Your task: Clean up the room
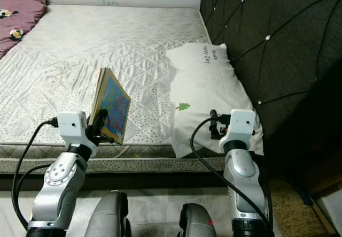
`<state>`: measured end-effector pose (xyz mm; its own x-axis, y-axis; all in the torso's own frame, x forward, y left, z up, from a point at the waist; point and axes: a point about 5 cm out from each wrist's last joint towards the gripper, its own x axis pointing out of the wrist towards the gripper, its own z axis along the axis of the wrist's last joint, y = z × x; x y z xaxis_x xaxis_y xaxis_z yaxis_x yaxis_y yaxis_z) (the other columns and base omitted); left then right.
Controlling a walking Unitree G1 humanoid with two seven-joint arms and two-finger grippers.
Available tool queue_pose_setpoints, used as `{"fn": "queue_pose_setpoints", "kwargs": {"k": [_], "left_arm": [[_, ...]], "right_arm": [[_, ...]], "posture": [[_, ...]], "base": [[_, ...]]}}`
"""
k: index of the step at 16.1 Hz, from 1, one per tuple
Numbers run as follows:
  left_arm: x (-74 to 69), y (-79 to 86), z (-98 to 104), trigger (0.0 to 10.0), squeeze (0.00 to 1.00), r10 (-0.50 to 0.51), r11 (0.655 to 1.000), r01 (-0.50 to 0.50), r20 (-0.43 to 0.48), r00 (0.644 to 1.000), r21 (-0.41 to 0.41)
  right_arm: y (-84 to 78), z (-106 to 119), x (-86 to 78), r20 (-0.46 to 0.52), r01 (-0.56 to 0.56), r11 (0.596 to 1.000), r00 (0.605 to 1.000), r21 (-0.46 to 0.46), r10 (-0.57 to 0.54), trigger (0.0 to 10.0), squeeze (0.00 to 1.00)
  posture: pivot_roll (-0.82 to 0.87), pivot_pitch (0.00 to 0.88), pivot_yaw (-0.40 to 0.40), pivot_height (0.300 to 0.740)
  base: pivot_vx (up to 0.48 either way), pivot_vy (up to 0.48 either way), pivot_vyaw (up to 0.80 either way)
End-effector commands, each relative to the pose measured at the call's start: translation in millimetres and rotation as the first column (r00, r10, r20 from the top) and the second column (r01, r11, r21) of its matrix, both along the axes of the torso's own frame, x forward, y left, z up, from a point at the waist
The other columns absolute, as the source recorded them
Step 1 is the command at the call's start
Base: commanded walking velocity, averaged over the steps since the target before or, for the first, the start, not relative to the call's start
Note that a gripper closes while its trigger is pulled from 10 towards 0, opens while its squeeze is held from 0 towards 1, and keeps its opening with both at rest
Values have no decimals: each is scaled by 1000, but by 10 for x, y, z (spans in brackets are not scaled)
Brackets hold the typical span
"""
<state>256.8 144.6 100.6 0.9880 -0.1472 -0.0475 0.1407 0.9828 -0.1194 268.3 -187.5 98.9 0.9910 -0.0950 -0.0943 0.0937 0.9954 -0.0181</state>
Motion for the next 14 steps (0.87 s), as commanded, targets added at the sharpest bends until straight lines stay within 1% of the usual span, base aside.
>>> {"fn": "queue_pose_setpoints", "kwargs": {"k": [1, 7, 10, 11, 12, 14], "left_arm": [[26, -2, 139, 10000, 0, -15, 1000, 16, 71, 997, -2], [23, -6, 134, 10000, 0, -16, 1000, 17, 68, 998, -4], [15, -5, 125, 10000, 0, -15, 1000, 15, 63, 998, -1], [14, -6, 124, 10000, 0, -16, 1000, 16, 63, 998, 0], [16, -8, 121, 10000, 0, -15, 1000, 15, 61, 998, 1], [29, -9, 114, 10000, 0, 2, 1000, -3, 49, 999, 12]], "right_arm": [[22, 48, 35, 15, -13, 1000, 1000, -7, 13, 10000, 0], [23, 48, 33, 16, -17, 1000, 1000, -5, 17, 10000, 0], [58, 60, 27, 24, -52, 998, 998, -22, 52, 10000, 0], [60, 57, 25, 23, -51, 998, 998, -22, 52, 10000, 0], [58, 55, 25, 22, -51, 998, 998, -22, 51, 10000, 0], [52, 55, 28, 20, -52, 998, 998, -21, 52, 10000, 0]], "posture": [[-27, 0, -27, 662], [-27, 0, -27, 662], [-25, 0, -27, 662], [-25, 0, -27, 662], [-24, 0, -28, 662], [-21, 0, -31, 662]], "base": [[480, 0, 0], [480, 0, 0], [480, 0, 0], [394, 0, 569], [371, 0, 638], [0, 0, 213]]}}
